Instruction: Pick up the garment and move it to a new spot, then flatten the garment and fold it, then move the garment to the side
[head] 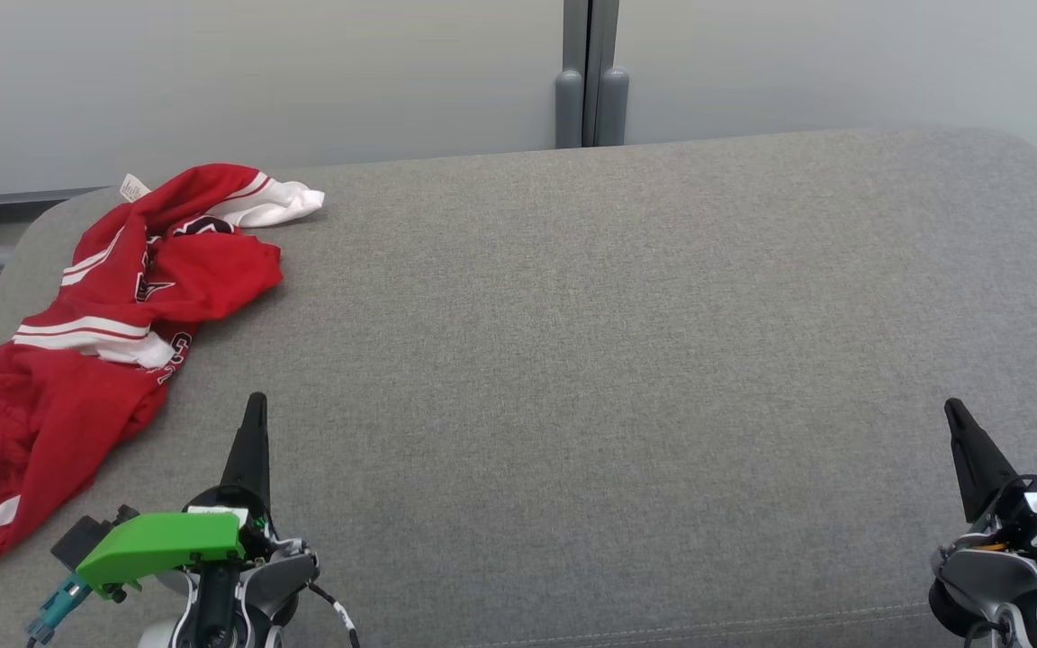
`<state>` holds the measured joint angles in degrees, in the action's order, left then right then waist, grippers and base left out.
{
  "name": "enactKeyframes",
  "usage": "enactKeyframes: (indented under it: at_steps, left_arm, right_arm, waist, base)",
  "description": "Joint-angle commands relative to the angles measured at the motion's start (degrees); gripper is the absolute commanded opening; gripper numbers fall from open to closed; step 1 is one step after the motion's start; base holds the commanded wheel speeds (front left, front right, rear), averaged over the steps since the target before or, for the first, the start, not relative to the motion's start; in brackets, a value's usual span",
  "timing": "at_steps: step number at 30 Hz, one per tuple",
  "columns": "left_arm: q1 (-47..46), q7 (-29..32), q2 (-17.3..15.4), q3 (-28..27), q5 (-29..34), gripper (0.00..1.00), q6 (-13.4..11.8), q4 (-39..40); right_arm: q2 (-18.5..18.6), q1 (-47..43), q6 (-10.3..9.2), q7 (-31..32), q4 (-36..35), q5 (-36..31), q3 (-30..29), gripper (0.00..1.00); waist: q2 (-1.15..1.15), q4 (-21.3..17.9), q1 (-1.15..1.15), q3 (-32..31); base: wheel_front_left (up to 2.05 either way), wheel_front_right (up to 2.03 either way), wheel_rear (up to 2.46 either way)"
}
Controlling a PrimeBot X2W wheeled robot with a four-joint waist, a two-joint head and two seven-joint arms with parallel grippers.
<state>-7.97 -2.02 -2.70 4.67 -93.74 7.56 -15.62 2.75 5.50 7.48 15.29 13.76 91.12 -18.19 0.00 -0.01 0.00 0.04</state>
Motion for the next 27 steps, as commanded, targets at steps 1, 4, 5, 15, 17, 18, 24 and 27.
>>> enactKeyframes:
  at_steps: [1, 4, 5, 15, 17, 18, 24, 27]
  left_arm:
    - [-0.78, 0.14, -0.04, -0.05, -0.13, 0.0, 0.2, -0.02]
    - [-0.78, 0.14, -0.04, -0.05, -0.13, 0.0, 0.2, -0.02]
    - [-0.78, 0.14, -0.04, -0.05, -0.13, 0.0, 0.2, -0.02]
    - [-0.78, 0.14, -0.04, -0.05, -0.13, 0.0, 0.2, -0.02]
    - [-0.78, 0.14, -0.04, -0.05, -0.13, 0.0, 0.2, -0.02]
    - [-0.78, 0.14, -0.04, -0.05, -0.13, 0.0, 0.2, -0.02]
    - [-0.78, 0.14, -0.04, -0.05, -0.13, 0.0, 0.2, -0.02]
    - [0.14, -0.03, 0.01, 0.04, 0.01, 1.0, -0.01, -0.16]
  right_arm:
    - [0.27, 0.41, 0.03, 0.02, 0.06, 0.21, -0.06, 0.0]
    - [0.27, 0.41, 0.03, 0.02, 0.06, 0.21, -0.06, 0.0]
    - [0.27, 0.41, 0.03, 0.02, 0.06, 0.21, -0.06, 0.0]
    - [0.27, 0.41, 0.03, 0.02, 0.06, 0.21, -0.06, 0.0]
    - [0.27, 0.41, 0.03, 0.02, 0.06, 0.21, -0.06, 0.0]
    - [0.27, 0.41, 0.03, 0.02, 0.06, 0.21, -0.06, 0.0]
    - [0.27, 0.41, 0.03, 0.02, 0.06, 0.21, -0.06, 0.0]
    - [-0.09, -0.12, 0.0, -0.04, 0.21, -0.02, 0.05, 1.0]
  waist:
    - [0.0, 0.0, 0.0, 0.0]
    - [0.0, 0.0, 0.0, 0.0]
    - [0.0, 0.0, 0.0, 0.0]
    - [0.0, 0.0, 0.0, 0.0]
    - [0.0, 0.0, 0.0, 0.0]
    - [0.0, 0.0, 0.0, 0.0]
    - [0.0, 0.0, 0.0, 0.0]
    - [0.0, 0.0, 0.0, 0.0]
  base:
    - [0.0, 0.0, 0.0]
    - [0.0, 0.0, 0.0]
    - [0.0, 0.0, 0.0]
    - [0.0, 0.0, 0.0]
    - [0.0, 0.0, 0.0]
    - [0.0, 0.0, 0.0]
    - [0.0, 0.0, 0.0]
    - [0.0, 0.0, 0.0]
